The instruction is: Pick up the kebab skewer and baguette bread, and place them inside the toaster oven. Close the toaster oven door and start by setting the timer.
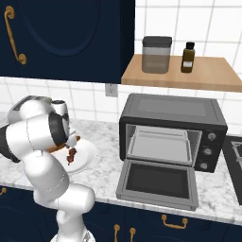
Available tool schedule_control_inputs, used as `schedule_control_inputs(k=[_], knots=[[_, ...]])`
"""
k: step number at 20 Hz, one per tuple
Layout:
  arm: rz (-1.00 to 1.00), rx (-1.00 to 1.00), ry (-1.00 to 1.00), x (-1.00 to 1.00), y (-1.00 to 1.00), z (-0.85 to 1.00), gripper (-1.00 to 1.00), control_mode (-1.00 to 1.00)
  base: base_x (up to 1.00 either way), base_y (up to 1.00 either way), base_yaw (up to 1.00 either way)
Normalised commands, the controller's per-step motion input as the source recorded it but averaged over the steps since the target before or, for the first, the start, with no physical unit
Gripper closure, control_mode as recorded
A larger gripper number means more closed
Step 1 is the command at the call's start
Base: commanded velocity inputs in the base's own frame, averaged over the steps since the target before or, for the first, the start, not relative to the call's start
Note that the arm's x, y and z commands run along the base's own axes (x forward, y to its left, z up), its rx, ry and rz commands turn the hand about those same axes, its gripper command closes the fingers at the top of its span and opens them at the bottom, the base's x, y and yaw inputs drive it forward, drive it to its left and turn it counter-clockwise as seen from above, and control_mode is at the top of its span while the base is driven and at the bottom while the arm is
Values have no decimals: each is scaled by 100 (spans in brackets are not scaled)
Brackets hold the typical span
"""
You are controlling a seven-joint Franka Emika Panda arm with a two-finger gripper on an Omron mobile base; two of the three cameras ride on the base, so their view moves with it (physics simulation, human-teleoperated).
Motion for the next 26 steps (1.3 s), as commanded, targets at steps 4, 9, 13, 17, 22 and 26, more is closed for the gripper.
schedule_control_inputs(k=[4,9,13,17,22,26], knots=[[-10,6,0,-44,-34,88,100,-100,0,0,0],[-3,10,0,-87,-89,68,100,-100,0,0,0],[-6,8,0,-100,-100,17,100,-100,0,0,0],[-7,7,0,-95,-95,41,100,-100,0,0,0],[-34,5,11,-49,-68,51,100,-100,0,0,0],[-32,1,8,-1,-57,50,100,-100,0,0,0]])
